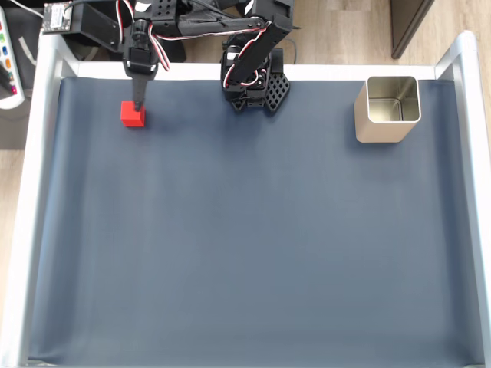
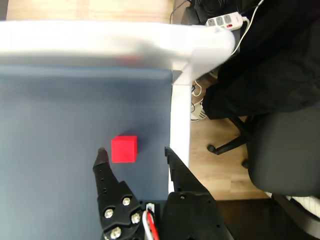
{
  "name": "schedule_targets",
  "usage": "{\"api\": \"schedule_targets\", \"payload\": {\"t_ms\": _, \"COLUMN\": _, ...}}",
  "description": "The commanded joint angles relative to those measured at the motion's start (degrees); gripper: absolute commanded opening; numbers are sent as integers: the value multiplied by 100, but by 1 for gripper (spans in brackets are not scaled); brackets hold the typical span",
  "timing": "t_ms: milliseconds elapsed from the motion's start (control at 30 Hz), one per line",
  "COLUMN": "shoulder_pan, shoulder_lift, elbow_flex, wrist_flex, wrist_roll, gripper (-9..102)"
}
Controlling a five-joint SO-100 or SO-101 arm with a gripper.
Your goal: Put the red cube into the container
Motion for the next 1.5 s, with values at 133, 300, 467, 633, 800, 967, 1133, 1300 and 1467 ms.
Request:
{"api": "schedule_targets", "payload": {"t_ms": 133, "shoulder_pan": -431, "shoulder_lift": -79, "elbow_flex": 545, "wrist_flex": -1248, "wrist_roll": -70, "gripper": 36}}
{"api": "schedule_targets", "payload": {"t_ms": 300, "shoulder_pan": -694, "shoulder_lift": 18, "elbow_flex": 756, "wrist_flex": -1248, "wrist_roll": 26, "gripper": 35}}
{"api": "schedule_targets", "payload": {"t_ms": 467, "shoulder_pan": -817, "shoulder_lift": 193, "elbow_flex": 1230, "wrist_flex": -1573, "wrist_roll": -229, "gripper": 35}}
{"api": "schedule_targets", "payload": {"t_ms": 633, "shoulder_pan": -835, "shoulder_lift": 369, "elbow_flex": 2224, "wrist_flex": -3146, "wrist_roll": -624, "gripper": 35}}
{"api": "schedule_targets", "payload": {"t_ms": 800, "shoulder_pan": -747, "shoulder_lift": 457, "elbow_flex": 2259, "wrist_flex": -3129, "wrist_roll": -765, "gripper": 33}}
{"api": "schedule_targets", "payload": {"t_ms": 967, "shoulder_pan": -668, "shoulder_lift": 483, "elbow_flex": 2197, "wrist_flex": -3023, "wrist_roll": -870, "gripper": 28}}
{"api": "schedule_targets", "payload": {"t_ms": 1133, "shoulder_pan": -659, "shoulder_lift": 545, "elbow_flex": 2206, "wrist_flex": -2918, "wrist_roll": -1020, "gripper": 20}}
{"api": "schedule_targets", "payload": {"t_ms": 1300, "shoulder_pan": -677, "shoulder_lift": 545, "elbow_flex": 2224, "wrist_flex": -2918, "wrist_roll": -1248, "gripper": 6}}
{"api": "schedule_targets", "payload": {"t_ms": 1467, "shoulder_pan": -686, "shoulder_lift": 598, "elbow_flex": 2232, "wrist_flex": -2918, "wrist_roll": -1327, "gripper": 0}}
